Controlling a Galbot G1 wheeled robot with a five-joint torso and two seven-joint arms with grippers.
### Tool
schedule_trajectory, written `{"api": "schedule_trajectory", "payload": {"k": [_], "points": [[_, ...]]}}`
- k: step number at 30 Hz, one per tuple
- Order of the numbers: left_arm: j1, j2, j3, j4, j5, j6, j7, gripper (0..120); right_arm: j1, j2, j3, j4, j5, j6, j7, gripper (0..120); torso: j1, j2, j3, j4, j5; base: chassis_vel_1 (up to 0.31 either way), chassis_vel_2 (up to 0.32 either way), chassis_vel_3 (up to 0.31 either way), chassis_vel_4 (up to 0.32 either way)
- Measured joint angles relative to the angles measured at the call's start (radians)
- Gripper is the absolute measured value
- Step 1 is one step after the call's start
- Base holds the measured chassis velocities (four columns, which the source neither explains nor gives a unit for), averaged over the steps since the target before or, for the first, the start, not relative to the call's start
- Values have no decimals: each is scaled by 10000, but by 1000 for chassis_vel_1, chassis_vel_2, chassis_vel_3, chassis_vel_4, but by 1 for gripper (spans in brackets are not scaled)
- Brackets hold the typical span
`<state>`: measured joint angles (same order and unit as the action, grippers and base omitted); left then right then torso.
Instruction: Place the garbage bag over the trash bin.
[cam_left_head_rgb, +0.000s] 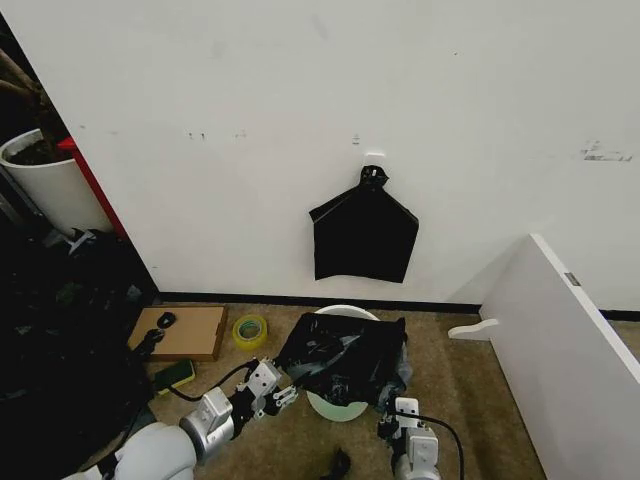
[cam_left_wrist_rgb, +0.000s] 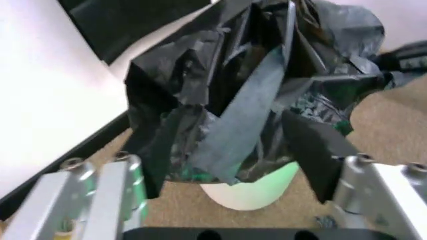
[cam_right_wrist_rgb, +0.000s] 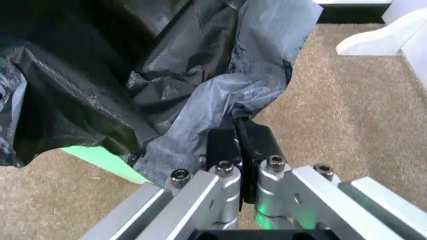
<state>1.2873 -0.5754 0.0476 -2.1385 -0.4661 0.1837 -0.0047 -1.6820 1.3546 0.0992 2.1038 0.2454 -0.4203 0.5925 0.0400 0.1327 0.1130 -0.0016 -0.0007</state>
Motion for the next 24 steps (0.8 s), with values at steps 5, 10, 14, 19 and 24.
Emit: {"api": "schedule_trajectory", "payload": {"k": [5, 10, 14, 19, 24], "points": [[-727, 176, 591, 268, -45, -9, 228, 86, -36, 36, 7, 19, -25, 20, -3, 0, 0, 0, 0, 1, 1, 0, 0, 0, 0], [-1989, 11, 1512, 762, -145, -13, 403, 98, -80, 63, 32, 53, -33, 33, -9, 0, 0, 0, 0, 0, 1, 0, 0, 0, 0], [-2766, -101, 2264, 964, -331, 36, 423, 93, -74, 69, 53, 85, -28, 34, -5, 0, 0, 0, 0, -4, 0, 0, 0, 0, 0], [-3257, -99, 2907, 1028, -639, 242, 453, 73, -47, 72, 109, 94, 36, 33, 18, 0, 0, 0, 0, 0, 1, 0, 0, 0, 0], [-3572, -105, 3336, 1238, -723, 347, 496, 56, -22, 52, 137, 116, 137, 31, 46, 0, 0, 0, 0, 0, 2, 0, 0, 0, 0]]}}
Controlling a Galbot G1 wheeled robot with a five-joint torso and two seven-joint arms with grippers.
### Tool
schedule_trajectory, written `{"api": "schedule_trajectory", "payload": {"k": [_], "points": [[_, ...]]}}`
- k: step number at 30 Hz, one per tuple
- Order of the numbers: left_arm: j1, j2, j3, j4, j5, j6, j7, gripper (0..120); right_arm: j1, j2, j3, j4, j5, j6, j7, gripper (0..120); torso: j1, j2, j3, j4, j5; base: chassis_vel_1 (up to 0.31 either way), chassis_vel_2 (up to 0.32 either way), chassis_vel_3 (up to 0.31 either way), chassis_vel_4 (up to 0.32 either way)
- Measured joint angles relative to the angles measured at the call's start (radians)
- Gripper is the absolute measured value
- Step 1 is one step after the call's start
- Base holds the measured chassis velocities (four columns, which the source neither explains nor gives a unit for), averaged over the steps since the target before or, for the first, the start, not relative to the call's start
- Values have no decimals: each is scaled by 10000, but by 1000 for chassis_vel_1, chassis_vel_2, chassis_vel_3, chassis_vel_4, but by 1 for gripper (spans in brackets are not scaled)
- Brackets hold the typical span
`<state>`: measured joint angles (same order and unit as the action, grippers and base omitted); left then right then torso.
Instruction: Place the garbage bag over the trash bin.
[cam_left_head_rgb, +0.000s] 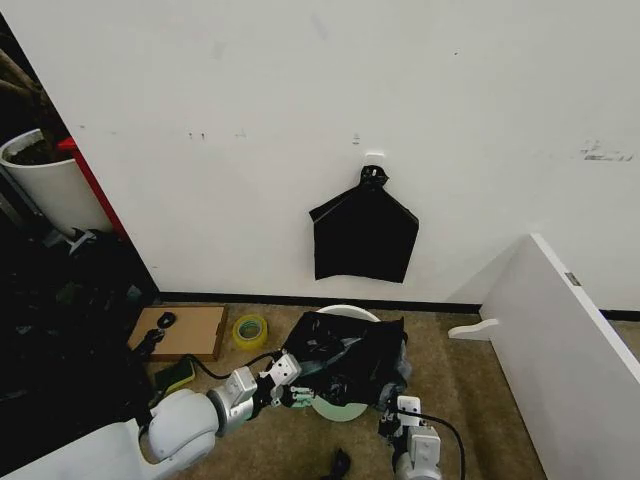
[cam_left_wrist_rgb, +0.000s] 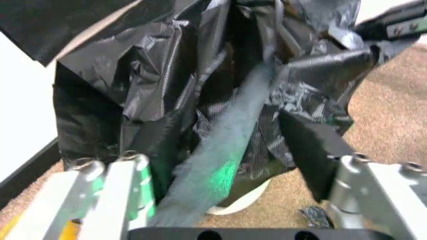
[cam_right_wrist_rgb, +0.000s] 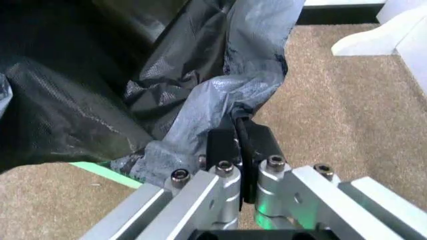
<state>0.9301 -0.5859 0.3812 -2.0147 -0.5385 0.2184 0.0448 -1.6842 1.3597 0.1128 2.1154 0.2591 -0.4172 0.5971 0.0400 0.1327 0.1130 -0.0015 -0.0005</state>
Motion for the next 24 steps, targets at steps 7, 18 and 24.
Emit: {"api": "schedule_trajectory", "payload": {"k": [7, 18, 24], "points": [[-277, -47, 210, 158, -75, 33, -64, 30, 18, -26, 29, 21, 81, -4, 30, 0, 0, 0, 0, 0, 1, 0, 0, 0, 0], [168, 128, -134, 151, -75, 24, -152, 0, 68, 8, 13, 31, 151, -6, 75, 0, 0, 0, 0, 0, 0, 0, 0, 0, 0], [967, -134, -1230, 95, -439, -74, -593, 0, -17, 28, 8, 53, 155, 108, 80, 0, 0, 0, 0, -3, 0, 0, 0, 0, 0]]}}
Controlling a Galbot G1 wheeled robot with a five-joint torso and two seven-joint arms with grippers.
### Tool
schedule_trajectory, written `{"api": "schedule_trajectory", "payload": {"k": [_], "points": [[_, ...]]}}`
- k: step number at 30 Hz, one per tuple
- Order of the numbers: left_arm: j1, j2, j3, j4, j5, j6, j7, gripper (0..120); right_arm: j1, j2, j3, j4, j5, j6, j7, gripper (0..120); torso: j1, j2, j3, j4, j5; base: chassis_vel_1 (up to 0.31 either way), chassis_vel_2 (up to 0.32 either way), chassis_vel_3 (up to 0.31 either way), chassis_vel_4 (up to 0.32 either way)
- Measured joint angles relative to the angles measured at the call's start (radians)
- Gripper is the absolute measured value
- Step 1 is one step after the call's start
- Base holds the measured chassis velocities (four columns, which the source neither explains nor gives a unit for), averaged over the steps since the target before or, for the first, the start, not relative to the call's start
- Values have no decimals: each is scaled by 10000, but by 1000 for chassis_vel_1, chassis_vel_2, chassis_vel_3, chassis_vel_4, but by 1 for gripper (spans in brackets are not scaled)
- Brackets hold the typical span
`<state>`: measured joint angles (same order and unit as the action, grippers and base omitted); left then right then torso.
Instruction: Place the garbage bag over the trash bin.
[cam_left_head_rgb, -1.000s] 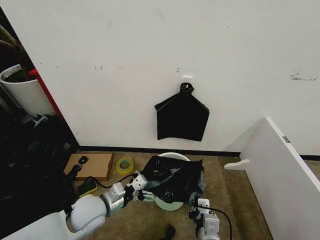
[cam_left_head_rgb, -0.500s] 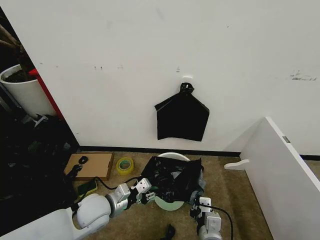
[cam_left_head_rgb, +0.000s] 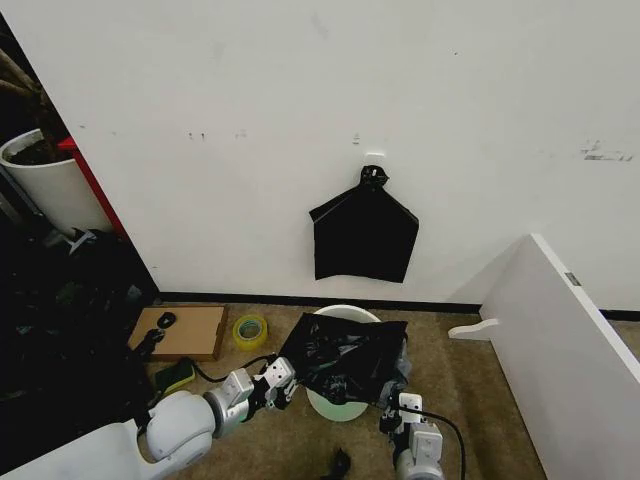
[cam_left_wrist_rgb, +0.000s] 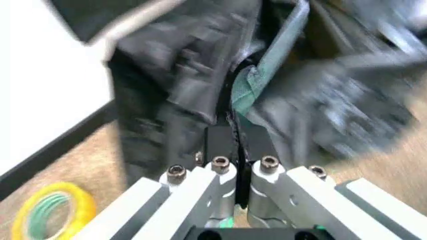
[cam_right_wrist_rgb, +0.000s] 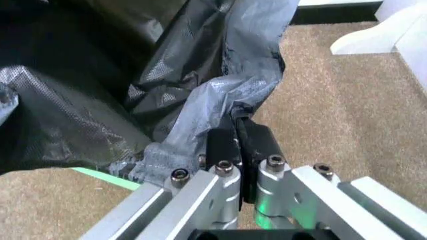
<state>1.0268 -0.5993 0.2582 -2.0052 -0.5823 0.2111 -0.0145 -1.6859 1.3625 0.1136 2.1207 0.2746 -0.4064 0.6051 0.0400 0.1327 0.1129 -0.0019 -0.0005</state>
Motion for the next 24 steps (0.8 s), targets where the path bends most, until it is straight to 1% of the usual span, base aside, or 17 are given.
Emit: {"api": "schedule_trajectory", "payload": {"k": [1, 2, 3, 4, 5, 7, 8, 9, 10, 11, 15, 18, 24], "points": [[550, -128, -708, -133, -251, 0, -189, 0, -47, -3, 1, 42, 37, 3, 9, 0, 0, 0, 0, 0, 0, 0, 0, 0, 0], [550, -128, -708, -133, -251, 0, -189, 0, -47, -3, 1, 42, 37, 3, 9, 0, 0, 0, 0, 0, 0, 0, 0, 0, 0], [1134, -225, -1336, -286, -529, 15, -349, 0, -101, -25, -2, 98, 88, -16, 17, 0, 0, 0, 0, 2, 0, 0, 0, 0, 0], [1481, -270, -1672, -385, -693, 32, -448, 0, -131, -47, -13, 127, 116, -46, 20, 0, 0, 0, 0, 4, -1, 0, 0, 0, 0], [2063, -322, -2211, -571, -976, 73, -611, 0, -167, -82, -39, 159, 132, -113, 25, 0, -1, 0, -1, 8, -2, 0, 0, 0, 0], [2687, -360, -2717, -776, -1271, 118, -822, 0, -190, -130, -95, 168, 141, -181, 33, 0, -2, 0, -2, 5, 1, 0, 0, 0, 0], [2777, -369, -2790, -799, -1300, 127, -851, 0, -190, -138, -112, 168, 141, -195, 35, 0, -2, 0, -2, 5, 1, 0, 0, 0, 0], [3129, -429, -3018, -846, -1360, 157, -962, 0, -168, -159, -182, 152, 141, -227, 39, 0, -2, 0, -2, 2, 2, 0, 0, 0, 0], [3356, -510, -3113, -844, -1365, 173, -1032, 0, -137, -167, -244, 104, 135, -241, 40, 0, -2, 0, -2, 4, 2, 0, 0, 0, 0], [3356, -510, -3113, -844, -1365, 173, -1032, 0, -137, -167, -244, 104, 135, -241, 40, 0, -2, 0, -2, 4, 2, 0, 0, 0, 0], [3637, -904, -3196, -641, -1373, 240, -1274, 0, 73, -148, -369, -173, 116, -264, 59, 0, -2, 0, -2, 4, 1, 0, 0, 0, 0], [3634, -1100, -3207, -505, -1610, 427, -1550, 0, 95, -193, -374, -301, 96, -475, 74, 0, -2, 0, -1, 2, 0, 0, 0, 0, 0], [3341, -1305, -3136, -144, -1802, 596, -1719, 0, 326, -255, -269, -668, 114, -405, 61, 0, -1, 0, 0, 2, -5, 0, 0, 0, 0]]}}
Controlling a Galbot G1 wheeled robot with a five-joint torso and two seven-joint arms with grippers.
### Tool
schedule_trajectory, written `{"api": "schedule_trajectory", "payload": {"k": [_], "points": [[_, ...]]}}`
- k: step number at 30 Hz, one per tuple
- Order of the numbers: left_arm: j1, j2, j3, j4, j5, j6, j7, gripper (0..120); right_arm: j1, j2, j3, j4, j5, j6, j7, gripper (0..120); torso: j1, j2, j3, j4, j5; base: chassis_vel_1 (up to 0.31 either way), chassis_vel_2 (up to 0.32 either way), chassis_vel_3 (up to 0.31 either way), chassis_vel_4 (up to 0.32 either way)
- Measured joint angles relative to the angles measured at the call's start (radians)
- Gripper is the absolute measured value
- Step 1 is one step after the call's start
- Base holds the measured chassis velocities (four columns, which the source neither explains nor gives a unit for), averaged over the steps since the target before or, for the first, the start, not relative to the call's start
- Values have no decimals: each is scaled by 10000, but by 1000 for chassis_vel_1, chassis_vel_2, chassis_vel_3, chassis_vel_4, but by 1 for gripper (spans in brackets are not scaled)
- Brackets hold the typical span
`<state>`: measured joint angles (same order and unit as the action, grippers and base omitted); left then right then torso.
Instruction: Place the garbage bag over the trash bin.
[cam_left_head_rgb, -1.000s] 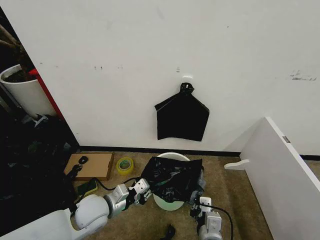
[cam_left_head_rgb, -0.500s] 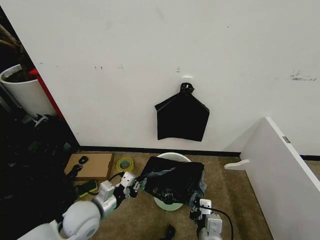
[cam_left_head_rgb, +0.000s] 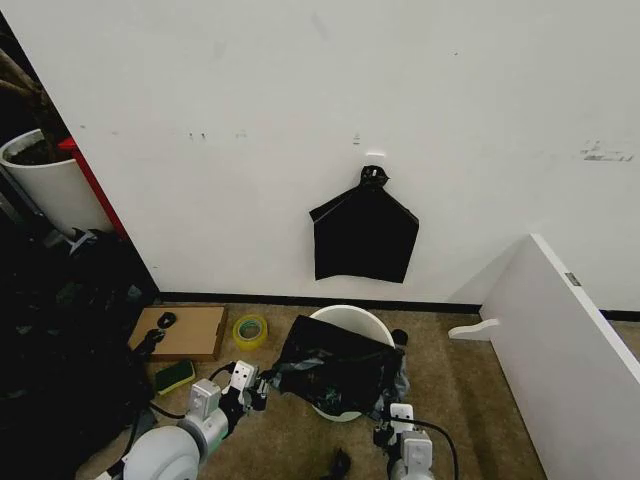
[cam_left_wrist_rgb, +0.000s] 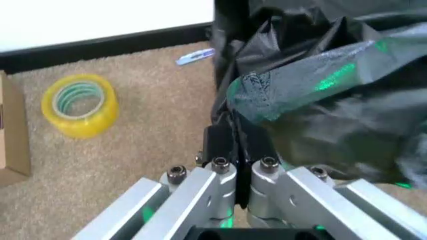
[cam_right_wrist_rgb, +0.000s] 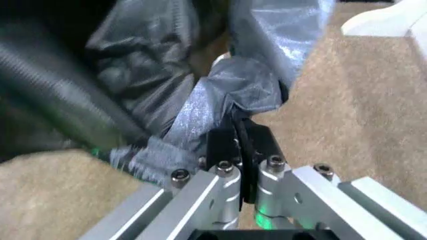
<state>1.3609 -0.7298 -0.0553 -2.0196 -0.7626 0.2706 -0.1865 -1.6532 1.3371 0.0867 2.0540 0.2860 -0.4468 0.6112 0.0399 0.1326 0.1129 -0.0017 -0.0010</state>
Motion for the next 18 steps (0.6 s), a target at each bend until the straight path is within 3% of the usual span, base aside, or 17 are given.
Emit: {"api": "schedule_trajectory", "payload": {"k": [12, 18], "points": [[-626, -342, 341, 642, -199, 156, -211, 0, 656, 194, -47, -666, -21, 109, -10, 0, 2, 0, -1, 4, -18, 0, 0, 0, 0], [-683, -199, 331, 652, -305, 212, -264, 0, 668, 140, -73, -675, -126, 129, -14, 0, 2, 0, 0, 10, -12, 0, 0, 0, 0]]}}
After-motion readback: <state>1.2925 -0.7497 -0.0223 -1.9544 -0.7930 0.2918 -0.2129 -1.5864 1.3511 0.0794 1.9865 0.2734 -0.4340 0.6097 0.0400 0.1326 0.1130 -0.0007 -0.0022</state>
